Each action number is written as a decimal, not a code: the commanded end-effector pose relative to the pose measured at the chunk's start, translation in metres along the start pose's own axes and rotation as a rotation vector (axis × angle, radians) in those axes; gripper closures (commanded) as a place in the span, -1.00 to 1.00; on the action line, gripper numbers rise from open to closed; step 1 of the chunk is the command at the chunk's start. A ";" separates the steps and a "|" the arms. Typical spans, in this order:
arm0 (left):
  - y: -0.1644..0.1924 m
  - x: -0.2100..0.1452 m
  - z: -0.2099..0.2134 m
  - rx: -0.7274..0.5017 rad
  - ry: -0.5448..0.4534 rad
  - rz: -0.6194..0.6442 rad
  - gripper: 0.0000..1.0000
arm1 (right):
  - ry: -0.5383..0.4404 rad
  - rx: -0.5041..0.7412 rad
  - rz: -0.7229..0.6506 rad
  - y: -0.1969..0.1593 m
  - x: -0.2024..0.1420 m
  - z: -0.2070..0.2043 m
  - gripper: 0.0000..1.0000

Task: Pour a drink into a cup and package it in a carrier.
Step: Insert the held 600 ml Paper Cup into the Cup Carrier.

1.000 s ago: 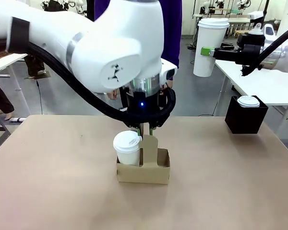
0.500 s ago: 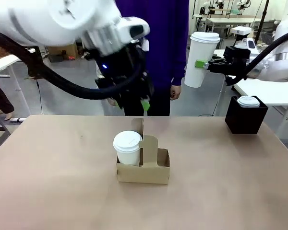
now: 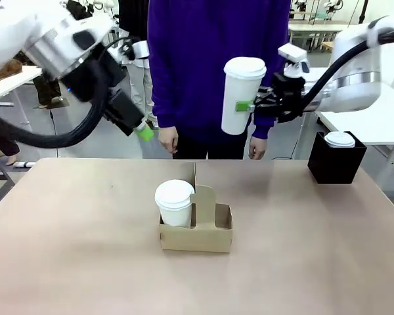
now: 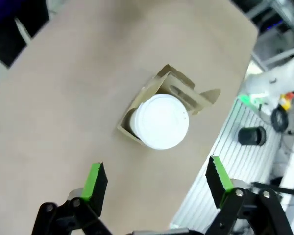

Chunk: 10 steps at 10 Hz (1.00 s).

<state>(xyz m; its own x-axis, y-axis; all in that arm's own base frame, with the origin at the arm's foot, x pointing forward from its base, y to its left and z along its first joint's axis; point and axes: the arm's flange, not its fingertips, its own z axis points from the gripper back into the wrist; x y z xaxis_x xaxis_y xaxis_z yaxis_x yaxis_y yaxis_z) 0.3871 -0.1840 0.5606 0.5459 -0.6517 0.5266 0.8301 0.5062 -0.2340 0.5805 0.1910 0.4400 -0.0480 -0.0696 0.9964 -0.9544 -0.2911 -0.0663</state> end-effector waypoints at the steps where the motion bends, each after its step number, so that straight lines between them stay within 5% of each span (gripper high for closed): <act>1: 0.010 -0.023 -0.018 -0.046 -0.108 -0.160 -1.00 | -0.005 0.104 -0.076 -0.007 -0.008 -0.010 -0.60; 2: 0.016 -0.029 -0.020 -0.009 -0.121 -0.209 -1.00 | -0.015 0.134 -0.149 -0.007 -0.014 -0.012 -0.60; 3: 0.012 -0.023 -0.018 -0.024 -0.101 -0.028 -1.00 | -0.006 0.043 -0.028 0.001 -0.011 -0.015 -0.60; 4: 0.017 -0.022 -0.014 -0.003 -0.063 -0.149 -1.00 | -0.006 0.043 -0.028 0.001 -0.011 -0.015 -0.60; 7: 0.018 -0.025 -0.018 -0.005 -0.076 -0.136 -1.00 | -0.023 0.104 -0.115 0.018 -0.018 -0.013 -0.60; 10: 0.054 -0.062 -0.014 0.065 -0.203 -0.150 -1.00 | -0.082 0.164 -0.095 0.046 -0.039 -0.038 -0.60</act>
<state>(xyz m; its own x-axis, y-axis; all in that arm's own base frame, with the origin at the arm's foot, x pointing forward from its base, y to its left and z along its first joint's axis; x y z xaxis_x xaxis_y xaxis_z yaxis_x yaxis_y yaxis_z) 0.4024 -0.1381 0.5196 0.4223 -0.6270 0.6547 0.8780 0.4624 -0.1236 0.5436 0.2133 0.3976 0.0920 -0.0940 0.9913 -0.9017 -0.4302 0.0429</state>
